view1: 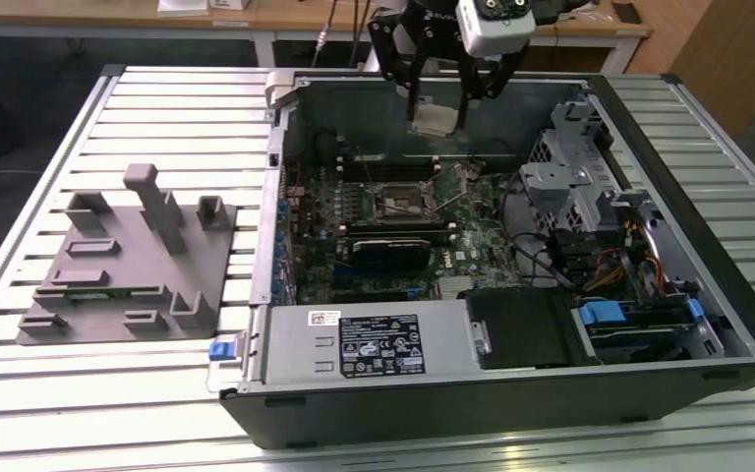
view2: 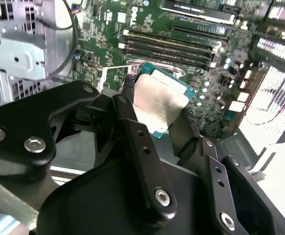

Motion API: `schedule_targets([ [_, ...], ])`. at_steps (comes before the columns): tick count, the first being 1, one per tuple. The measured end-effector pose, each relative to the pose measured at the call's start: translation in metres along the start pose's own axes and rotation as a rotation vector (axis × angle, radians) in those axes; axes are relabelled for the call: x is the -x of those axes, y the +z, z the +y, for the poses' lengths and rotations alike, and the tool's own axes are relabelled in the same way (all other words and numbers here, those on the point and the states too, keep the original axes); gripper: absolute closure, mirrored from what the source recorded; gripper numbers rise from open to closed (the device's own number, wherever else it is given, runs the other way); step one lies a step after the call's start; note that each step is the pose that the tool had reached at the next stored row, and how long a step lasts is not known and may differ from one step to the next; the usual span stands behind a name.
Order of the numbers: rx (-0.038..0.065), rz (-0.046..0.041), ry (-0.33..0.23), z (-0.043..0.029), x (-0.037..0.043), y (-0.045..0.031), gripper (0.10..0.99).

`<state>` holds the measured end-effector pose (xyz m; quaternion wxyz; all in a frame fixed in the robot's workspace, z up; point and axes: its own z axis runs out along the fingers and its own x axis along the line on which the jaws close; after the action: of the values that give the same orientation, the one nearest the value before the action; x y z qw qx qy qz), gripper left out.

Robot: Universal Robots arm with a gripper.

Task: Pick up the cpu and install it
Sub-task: 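Place the cpu into insertion slot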

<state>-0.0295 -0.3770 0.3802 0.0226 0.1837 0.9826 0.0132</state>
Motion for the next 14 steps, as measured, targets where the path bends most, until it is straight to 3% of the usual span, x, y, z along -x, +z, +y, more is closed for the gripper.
schedule_targets([
  [14, -0.010, -0.0096, 0.254, -0.0001, -0.0001, 0.0029, 0.553],
])
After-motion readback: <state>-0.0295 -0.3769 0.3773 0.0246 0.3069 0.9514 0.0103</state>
